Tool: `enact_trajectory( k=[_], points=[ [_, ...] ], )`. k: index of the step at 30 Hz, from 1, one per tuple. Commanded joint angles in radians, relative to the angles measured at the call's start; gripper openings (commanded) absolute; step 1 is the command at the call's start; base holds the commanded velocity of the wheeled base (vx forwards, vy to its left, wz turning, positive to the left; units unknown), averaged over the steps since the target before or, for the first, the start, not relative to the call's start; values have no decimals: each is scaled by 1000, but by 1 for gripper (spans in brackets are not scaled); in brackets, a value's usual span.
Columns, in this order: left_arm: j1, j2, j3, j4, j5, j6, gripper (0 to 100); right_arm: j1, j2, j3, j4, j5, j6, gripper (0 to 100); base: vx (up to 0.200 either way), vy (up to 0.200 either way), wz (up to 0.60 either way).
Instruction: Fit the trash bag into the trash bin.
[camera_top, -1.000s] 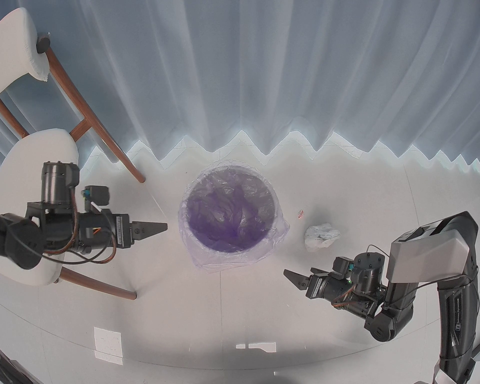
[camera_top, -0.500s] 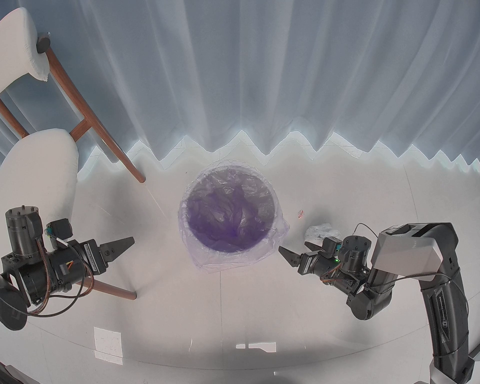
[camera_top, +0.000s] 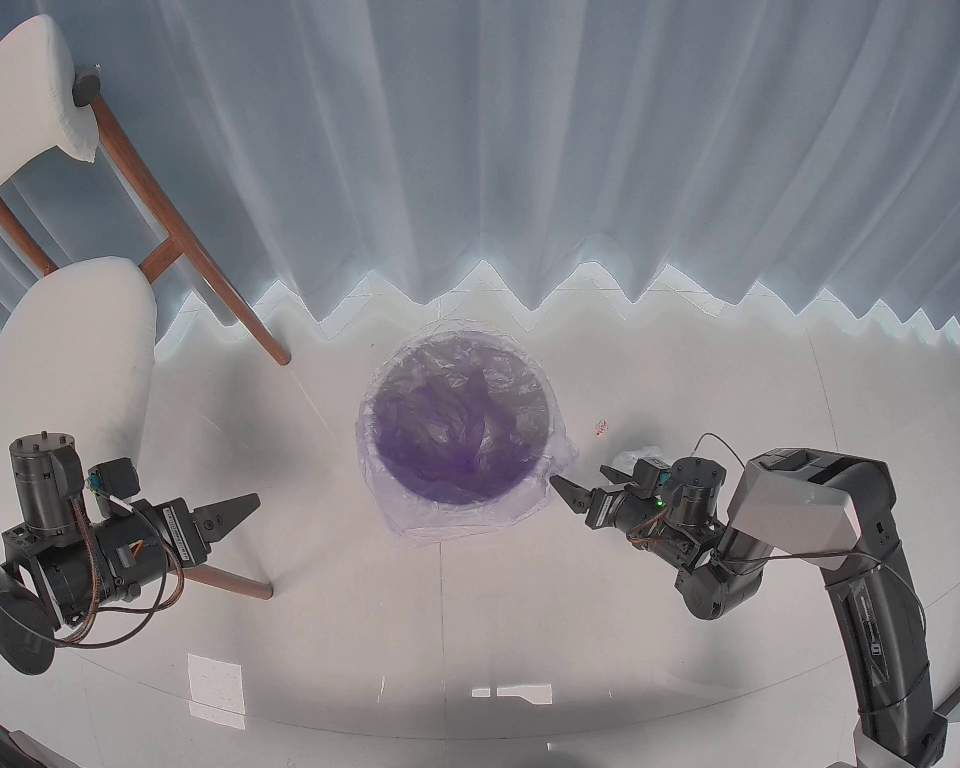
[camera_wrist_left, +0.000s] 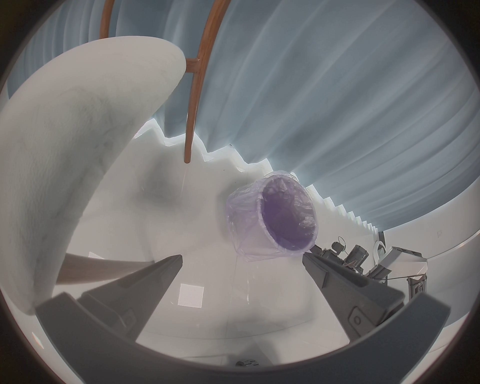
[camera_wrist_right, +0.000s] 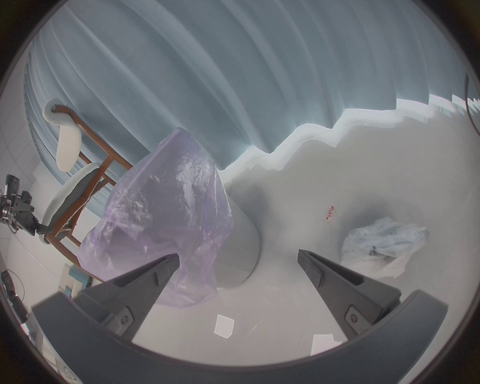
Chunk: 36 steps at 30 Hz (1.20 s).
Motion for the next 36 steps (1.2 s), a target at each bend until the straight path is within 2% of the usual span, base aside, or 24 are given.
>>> enact_trajectory(
  k=[1,2,18,22,31,36],
  points=[
    [6,2,14,0,0,0,100,0,32,-66,22,5,1,100,0,0,0],
    [10,0,15,0,0,0,100,-2,37,-82,31,5,1,0,0,0,0],
    [11,-3,29,-1,2,6,100,-12,93,-128,68,28,12,0,0,0,0],
    [11,-4,29,-1,2,7,100,-12,96,-145,129,23,75,0,0,0,0],
    [11,-20,46,-1,3,7,100,-9,126,-276,293,20,92,0,0,0,0],
    [17,-29,58,-1,3,7,100,-3,147,-365,384,-17,125,0,0,0,0]
  ],
)
